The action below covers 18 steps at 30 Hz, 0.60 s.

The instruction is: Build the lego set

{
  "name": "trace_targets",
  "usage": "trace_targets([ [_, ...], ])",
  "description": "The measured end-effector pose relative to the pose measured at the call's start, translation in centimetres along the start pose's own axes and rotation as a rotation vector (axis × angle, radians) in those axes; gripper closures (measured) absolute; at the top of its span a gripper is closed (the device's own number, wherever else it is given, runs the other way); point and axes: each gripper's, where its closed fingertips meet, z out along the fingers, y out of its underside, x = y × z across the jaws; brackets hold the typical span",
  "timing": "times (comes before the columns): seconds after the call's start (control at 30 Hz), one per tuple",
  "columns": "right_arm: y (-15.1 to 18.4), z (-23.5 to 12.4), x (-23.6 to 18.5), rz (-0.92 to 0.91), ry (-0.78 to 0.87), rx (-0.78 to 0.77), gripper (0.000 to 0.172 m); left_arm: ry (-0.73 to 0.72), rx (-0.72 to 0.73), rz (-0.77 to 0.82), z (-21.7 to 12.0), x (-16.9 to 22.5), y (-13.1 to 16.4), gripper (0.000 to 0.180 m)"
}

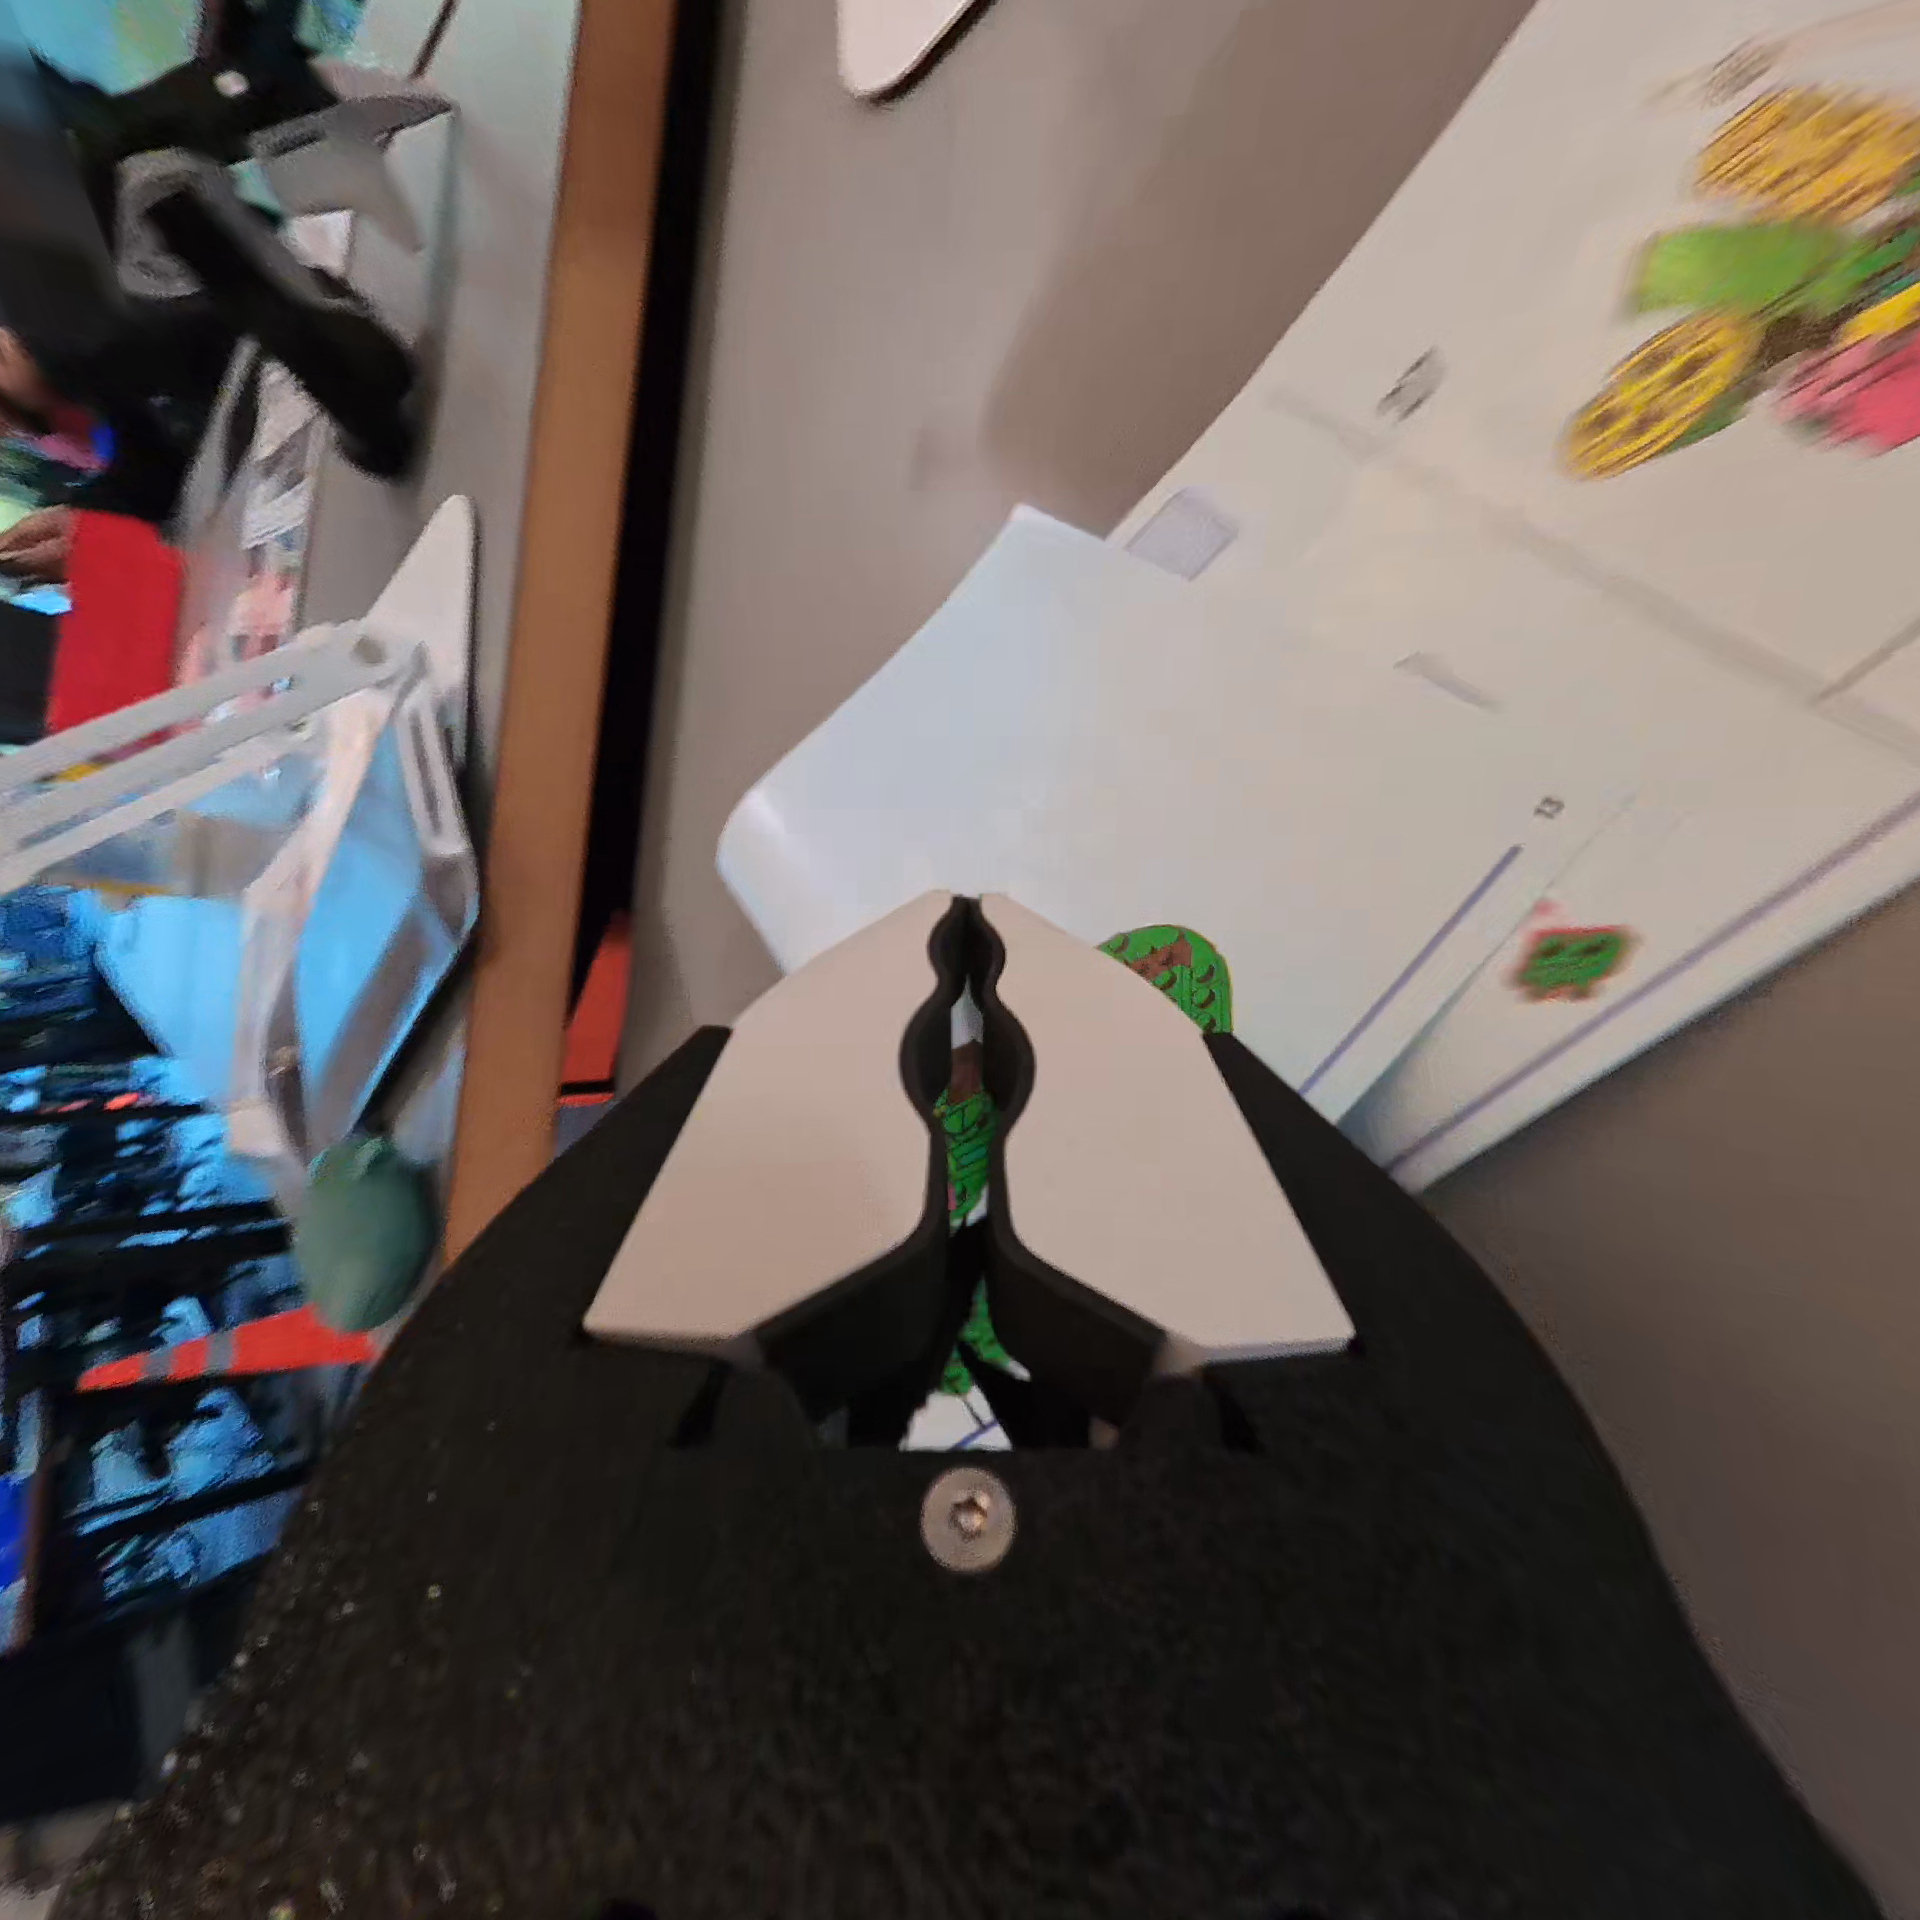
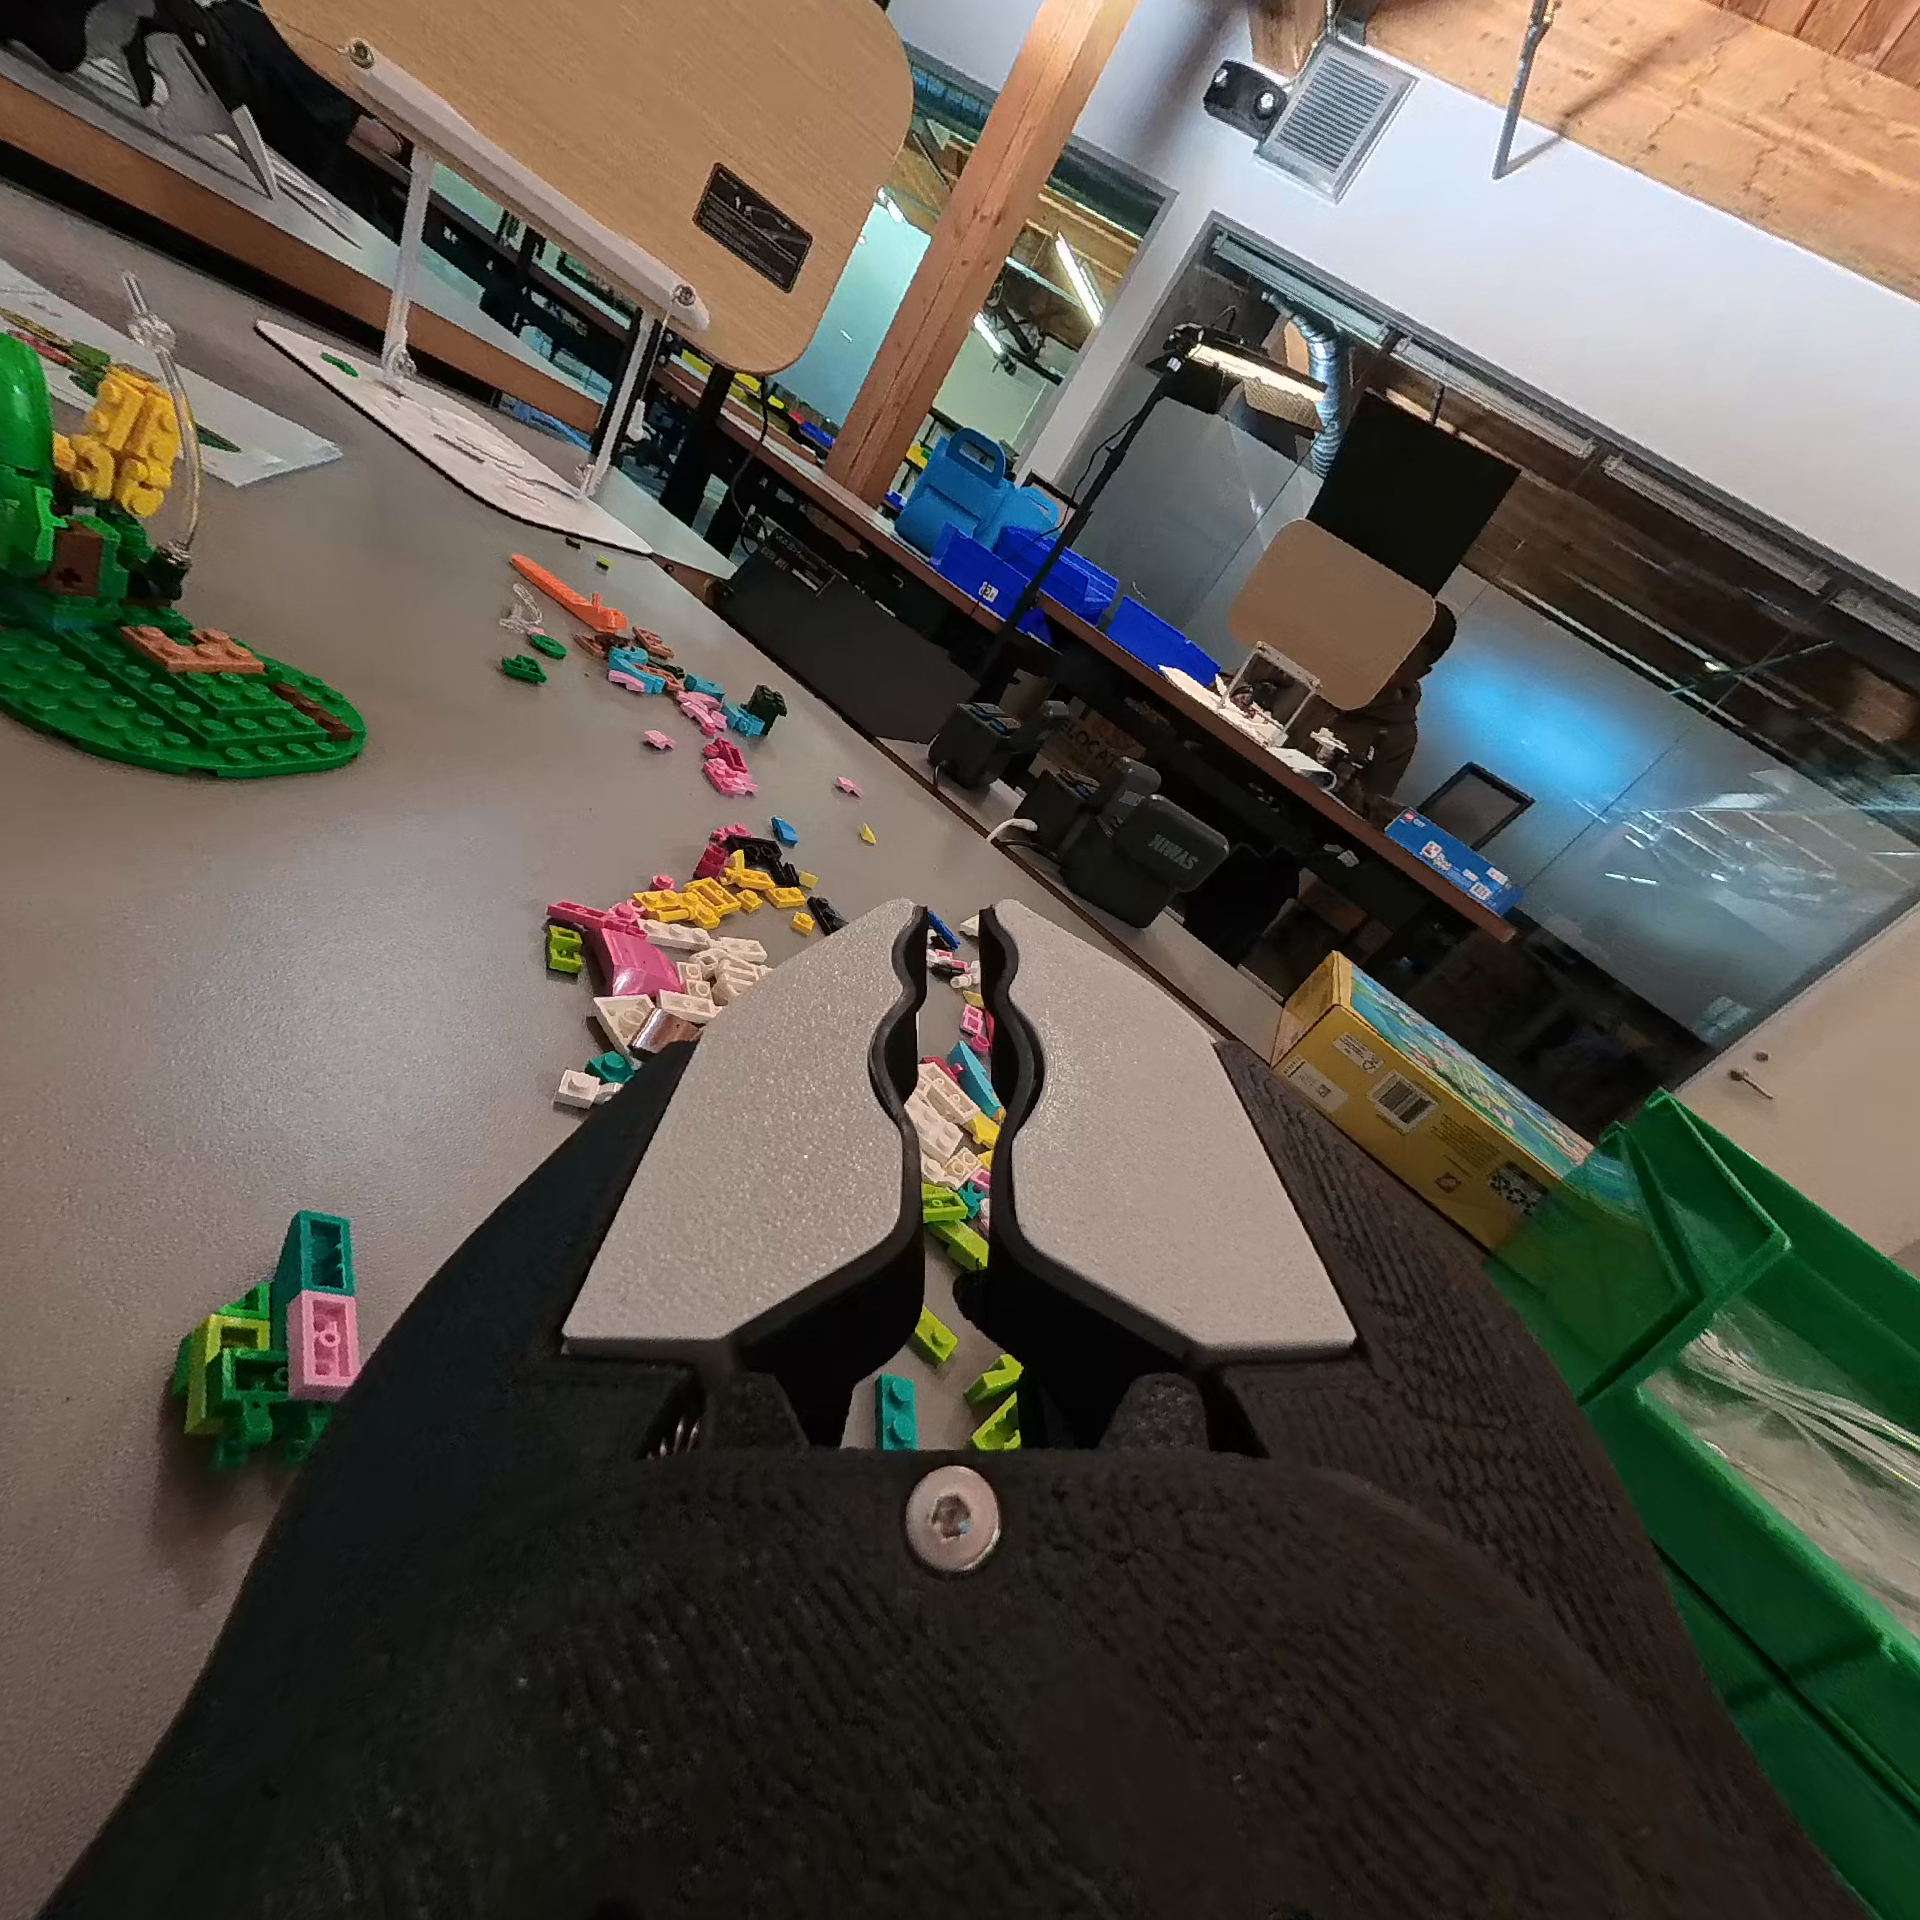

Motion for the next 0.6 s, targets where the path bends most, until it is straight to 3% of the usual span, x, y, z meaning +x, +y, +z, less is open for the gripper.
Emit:
trace_targets([
  [0.03, 0.0, 0.0, 0.0, 0.001, -0.001, 0.000, 0.164, -0.029, -0.020, 0.006, 0.2, -0.6, 0.8, 0.180],
  [0.27, 0.0, -0.1, 0.0, 0.001, -0.001, -0.001, 0.164, -0.116, -0.213, -0.128, 0.8, -4.6, 6.7, 0.180],
  [0.43, 0.0, -0.1, 0.0, 0.000, 0.001, -0.003, 0.164, -0.137, -0.203, -0.308, -1.1, -8.3, 9.5, 0.180],
  [0.6, 0.0, -0.1, 0.1, 0.006, 0.003, -0.001, 0.164, -0.187, -0.186, -0.330, -3.3, -10.1, 11.1, 0.180],
])
